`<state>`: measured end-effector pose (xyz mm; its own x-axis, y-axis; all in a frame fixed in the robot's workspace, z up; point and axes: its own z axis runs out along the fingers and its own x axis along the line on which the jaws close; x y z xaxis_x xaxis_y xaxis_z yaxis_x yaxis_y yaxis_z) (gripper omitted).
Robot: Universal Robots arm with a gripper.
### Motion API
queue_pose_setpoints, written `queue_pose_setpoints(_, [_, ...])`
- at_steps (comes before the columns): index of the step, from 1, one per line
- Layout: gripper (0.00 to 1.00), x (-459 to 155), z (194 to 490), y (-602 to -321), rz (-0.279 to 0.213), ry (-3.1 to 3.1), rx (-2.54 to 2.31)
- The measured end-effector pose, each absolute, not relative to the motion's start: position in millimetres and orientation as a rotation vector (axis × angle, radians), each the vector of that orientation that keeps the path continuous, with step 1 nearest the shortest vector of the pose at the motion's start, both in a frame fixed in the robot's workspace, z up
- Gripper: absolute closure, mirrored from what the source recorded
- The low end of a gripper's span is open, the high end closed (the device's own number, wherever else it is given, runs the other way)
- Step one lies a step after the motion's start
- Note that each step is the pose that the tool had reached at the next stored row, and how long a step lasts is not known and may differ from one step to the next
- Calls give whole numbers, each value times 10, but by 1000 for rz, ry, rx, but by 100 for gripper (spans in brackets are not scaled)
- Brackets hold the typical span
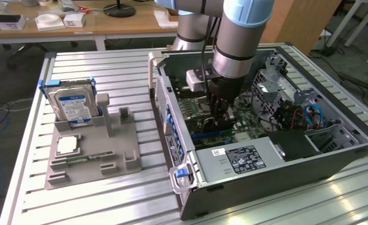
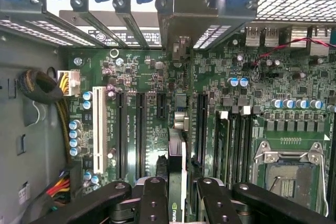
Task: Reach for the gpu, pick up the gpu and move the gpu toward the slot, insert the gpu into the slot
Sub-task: 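Insert the gpu into the slot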
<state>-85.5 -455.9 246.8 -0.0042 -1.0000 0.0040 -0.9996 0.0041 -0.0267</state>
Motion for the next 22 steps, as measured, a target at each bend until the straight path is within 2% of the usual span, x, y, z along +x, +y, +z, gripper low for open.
queue_pose_setpoints(22, [74, -888, 2447, -4544, -34, 2214, -2206])
